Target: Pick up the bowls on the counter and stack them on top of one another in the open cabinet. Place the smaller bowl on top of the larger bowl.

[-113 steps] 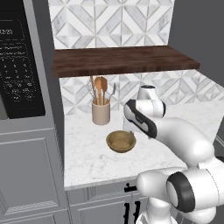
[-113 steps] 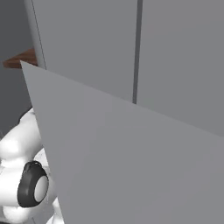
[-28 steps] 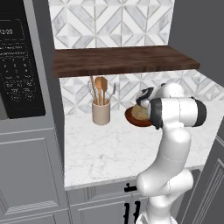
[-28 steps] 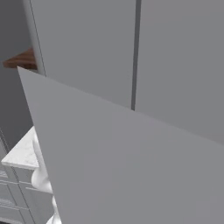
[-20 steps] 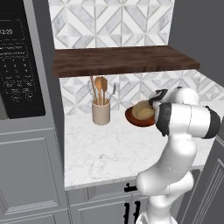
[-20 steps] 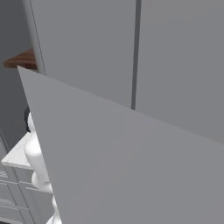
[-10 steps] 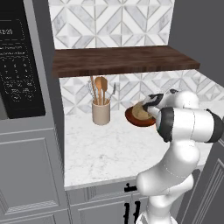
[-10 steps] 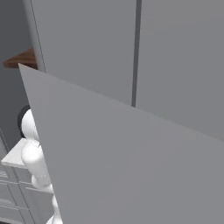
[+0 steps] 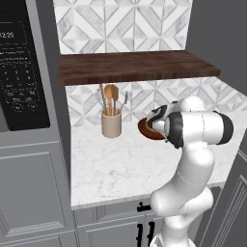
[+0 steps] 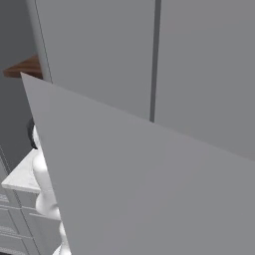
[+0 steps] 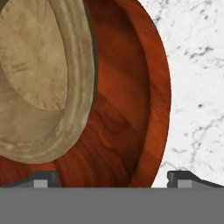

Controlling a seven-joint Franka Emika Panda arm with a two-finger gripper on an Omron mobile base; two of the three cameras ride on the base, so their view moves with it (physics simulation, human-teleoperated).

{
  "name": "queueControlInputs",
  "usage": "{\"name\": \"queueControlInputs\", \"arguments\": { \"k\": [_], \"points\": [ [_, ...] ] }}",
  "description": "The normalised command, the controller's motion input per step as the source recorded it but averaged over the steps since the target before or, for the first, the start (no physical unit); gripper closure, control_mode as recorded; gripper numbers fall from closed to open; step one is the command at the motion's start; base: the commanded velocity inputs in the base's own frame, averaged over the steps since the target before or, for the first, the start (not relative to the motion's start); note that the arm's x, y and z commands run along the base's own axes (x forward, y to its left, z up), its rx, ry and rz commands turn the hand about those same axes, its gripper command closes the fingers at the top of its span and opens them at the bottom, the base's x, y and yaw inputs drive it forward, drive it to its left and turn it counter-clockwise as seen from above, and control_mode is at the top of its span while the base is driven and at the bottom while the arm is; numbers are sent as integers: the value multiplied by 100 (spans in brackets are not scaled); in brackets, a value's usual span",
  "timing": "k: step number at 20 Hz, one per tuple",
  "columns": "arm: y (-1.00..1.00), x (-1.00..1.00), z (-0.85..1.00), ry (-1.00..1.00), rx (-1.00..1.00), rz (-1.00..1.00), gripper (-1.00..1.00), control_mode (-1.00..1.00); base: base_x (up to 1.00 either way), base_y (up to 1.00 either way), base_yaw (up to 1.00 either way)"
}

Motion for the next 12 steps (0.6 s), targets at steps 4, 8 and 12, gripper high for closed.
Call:
{"name": "queueControlInputs", "arguments": {
  "k": [4,8,12],
  "points": [
    [8,19,-58,0,-1,0,-100,-100,0,0,0],
    [2,7,-21,0,-1,0,100,-100,0,0,0],
    [0,0,0,1,0,0,100,-100,0,0,0]
  ]
}}
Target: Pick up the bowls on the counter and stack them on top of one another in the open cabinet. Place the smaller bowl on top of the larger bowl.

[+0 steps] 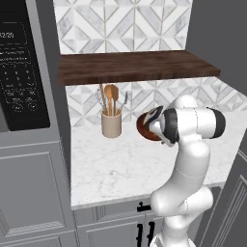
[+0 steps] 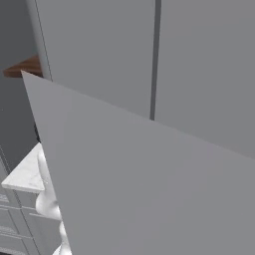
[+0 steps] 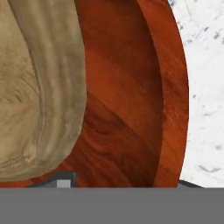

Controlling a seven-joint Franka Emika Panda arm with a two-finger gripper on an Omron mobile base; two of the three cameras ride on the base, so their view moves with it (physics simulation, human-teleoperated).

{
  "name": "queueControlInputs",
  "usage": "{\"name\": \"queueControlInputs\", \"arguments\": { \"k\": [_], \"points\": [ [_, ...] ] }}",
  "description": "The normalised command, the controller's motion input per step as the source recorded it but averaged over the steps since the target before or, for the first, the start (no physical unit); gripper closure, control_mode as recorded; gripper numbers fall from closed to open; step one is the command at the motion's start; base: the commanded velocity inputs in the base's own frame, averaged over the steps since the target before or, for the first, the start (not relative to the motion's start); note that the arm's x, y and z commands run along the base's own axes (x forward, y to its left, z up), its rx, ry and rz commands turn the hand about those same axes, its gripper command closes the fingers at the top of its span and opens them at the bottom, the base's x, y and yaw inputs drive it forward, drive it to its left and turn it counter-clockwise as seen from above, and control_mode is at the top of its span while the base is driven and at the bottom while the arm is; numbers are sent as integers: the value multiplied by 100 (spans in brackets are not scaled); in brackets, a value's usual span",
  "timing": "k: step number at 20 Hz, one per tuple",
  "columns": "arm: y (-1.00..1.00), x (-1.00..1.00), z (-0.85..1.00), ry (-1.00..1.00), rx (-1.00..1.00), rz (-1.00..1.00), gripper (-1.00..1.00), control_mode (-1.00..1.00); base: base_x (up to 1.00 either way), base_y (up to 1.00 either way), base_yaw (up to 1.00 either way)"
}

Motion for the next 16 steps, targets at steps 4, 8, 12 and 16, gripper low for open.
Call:
{"name": "queueControlInputs", "arguments": {
  "k": [4,8,12,16],
  "points": [
    [0,-41,54,-15,0,-2,100,-100,0,0,0],
    [0,-77,100,-35,0,-4,100,-100,0,0,0],
    [0,-99,100,-45,0,0,100,-100,0,0,0],
    [0,-94,100,-39,0,0,100,-100,0,0,0]
  ]
}}
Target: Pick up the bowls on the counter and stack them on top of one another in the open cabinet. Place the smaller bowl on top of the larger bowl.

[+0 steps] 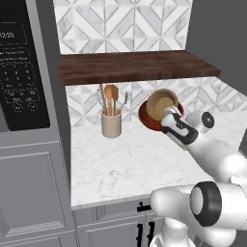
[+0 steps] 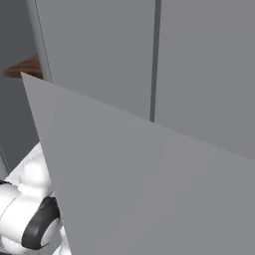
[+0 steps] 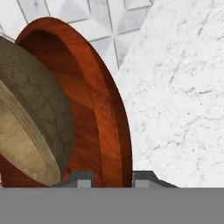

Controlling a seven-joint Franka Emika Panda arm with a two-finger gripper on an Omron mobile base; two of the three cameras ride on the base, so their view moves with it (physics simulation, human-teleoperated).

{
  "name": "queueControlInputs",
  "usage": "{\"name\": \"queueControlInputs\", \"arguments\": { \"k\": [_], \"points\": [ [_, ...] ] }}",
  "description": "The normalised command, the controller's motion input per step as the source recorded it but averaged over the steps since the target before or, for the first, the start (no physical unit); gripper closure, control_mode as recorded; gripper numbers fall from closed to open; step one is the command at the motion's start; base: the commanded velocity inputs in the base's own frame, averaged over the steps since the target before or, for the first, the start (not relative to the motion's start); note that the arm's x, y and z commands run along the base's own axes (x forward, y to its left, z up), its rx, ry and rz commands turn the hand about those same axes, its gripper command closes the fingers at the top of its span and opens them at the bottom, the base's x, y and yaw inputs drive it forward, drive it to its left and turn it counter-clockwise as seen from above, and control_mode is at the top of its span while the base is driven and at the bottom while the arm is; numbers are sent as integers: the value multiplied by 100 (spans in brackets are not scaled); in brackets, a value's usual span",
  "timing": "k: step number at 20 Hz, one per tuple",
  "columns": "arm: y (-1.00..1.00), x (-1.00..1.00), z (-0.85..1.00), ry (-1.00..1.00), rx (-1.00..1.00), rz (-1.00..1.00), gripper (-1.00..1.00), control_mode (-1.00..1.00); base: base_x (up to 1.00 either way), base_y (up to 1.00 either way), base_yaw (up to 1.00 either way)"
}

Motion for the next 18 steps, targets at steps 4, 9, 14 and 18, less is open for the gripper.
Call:
{"name": "queueControlInputs", "arguments": {
  "k": [4,9,14,18],
  "points": [
    [-2,-100,100,-8,0,0,100,-100,0,0,0],
    [-4,-98,100,0,0,0,100,-100,0,0,0],
    [0,-75,100,0,0,1,100,-100,0,0,0],
    [0,-37,100,2,0,4,100,-100,0,0,0]
  ]
}}
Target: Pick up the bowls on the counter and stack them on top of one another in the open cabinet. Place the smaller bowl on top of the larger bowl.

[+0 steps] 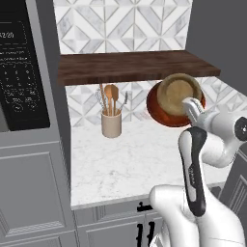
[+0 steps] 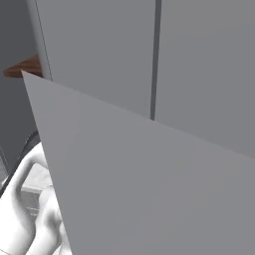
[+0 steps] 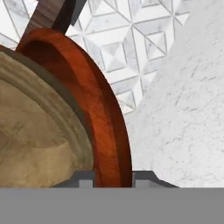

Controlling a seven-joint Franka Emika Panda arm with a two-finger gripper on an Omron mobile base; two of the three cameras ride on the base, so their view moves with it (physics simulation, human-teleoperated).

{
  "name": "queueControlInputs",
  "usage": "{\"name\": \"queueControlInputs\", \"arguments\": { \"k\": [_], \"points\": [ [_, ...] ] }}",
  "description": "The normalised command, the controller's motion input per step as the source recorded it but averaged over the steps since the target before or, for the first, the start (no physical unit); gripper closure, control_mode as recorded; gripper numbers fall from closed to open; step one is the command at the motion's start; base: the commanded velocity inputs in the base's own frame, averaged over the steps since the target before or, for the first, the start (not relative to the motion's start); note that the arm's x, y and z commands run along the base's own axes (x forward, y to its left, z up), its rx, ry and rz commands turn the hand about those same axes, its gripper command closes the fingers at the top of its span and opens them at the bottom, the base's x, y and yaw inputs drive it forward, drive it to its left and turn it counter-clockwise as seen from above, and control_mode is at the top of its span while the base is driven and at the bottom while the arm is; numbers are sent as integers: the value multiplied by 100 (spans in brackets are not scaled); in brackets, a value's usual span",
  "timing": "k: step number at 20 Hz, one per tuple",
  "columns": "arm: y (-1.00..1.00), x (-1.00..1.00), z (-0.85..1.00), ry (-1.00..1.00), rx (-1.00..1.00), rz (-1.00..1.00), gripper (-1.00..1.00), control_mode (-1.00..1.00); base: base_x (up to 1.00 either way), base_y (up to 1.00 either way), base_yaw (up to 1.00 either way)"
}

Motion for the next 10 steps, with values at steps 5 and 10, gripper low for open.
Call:
{"name": "queueControlInputs", "arguments": {
  "k": [5,10],
  "points": [
    [0,15,100,16,0,0,100,-100,0,0,0],
    [0,22,100,5,1,0,100,-100,0,0,0]
  ]
}}
